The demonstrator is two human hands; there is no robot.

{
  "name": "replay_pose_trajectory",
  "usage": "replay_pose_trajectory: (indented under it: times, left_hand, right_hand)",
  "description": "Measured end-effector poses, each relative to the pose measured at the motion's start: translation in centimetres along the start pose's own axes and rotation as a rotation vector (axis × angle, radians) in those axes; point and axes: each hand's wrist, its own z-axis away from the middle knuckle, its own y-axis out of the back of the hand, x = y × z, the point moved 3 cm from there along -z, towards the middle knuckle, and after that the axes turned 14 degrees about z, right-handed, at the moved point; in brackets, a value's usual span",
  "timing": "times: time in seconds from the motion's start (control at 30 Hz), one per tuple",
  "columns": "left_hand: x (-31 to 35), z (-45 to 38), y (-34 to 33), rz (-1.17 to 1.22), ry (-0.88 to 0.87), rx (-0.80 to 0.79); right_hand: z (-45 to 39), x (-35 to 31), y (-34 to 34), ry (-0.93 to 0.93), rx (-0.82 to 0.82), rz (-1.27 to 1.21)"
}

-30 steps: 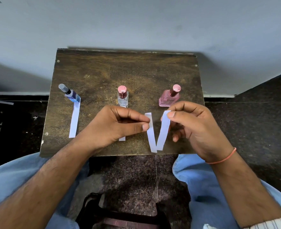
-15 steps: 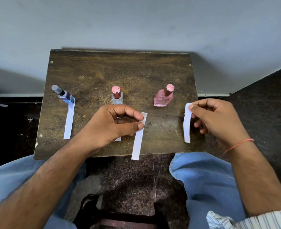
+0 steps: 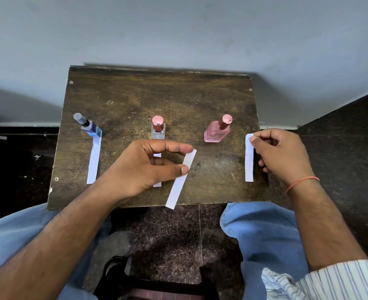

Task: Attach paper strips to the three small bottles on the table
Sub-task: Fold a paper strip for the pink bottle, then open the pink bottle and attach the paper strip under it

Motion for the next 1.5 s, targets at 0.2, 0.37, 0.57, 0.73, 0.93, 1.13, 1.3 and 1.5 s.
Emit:
replay_pose_trajectory:
  times: [0.2,0.37,0.57,0.73,0.93,1.13,1.3,1.5]
  left_hand:
    - [0.2,0.2,-0.4,-0.023,-0.006,0.005]
    - [-0.3,0.0,-0.3,-0.033,-0.01,-0.009]
    - [-0.3,-0.2,-0.3,-0.035,0.005,-0.01]
    - [-0.4,-0.2,-0.3,-0.016,-0.002,-0.021]
    - [-0.5,-0.3,-0.5,0.009,-0.023,-0.026]
    - [-0.4,-0.3,-1.0,-0.006,-0.043,-0.033]
    - [-0.5,-0.4,-0.9,-0.011,-0.038,-0.018]
    - [-0.7,-0.9,-0.8,-0.002,-0.066,-0.027]
  right_hand:
    - [0.0,0.0,0.2,0.026,0.049,0.07]
    - [0.0,-0.1,0.2,0.042,0.068,0.092]
    - [-0.2,0.0,0.2,0.034,0.066,0.068]
    - [-0.2,0.0,0.4,0.025,0.063,0.063]
    - [1.1,-2.3,0.0,0.301,0.152,-0.034]
    - [2.0,-4.0,-2.3,0.508,0.022,0.041]
    - [2.0,-4.3,-2.9,0.5,0.021,0.021]
    - [2.4,-4.3,-2.6,0.537,-0.033,-0.061]
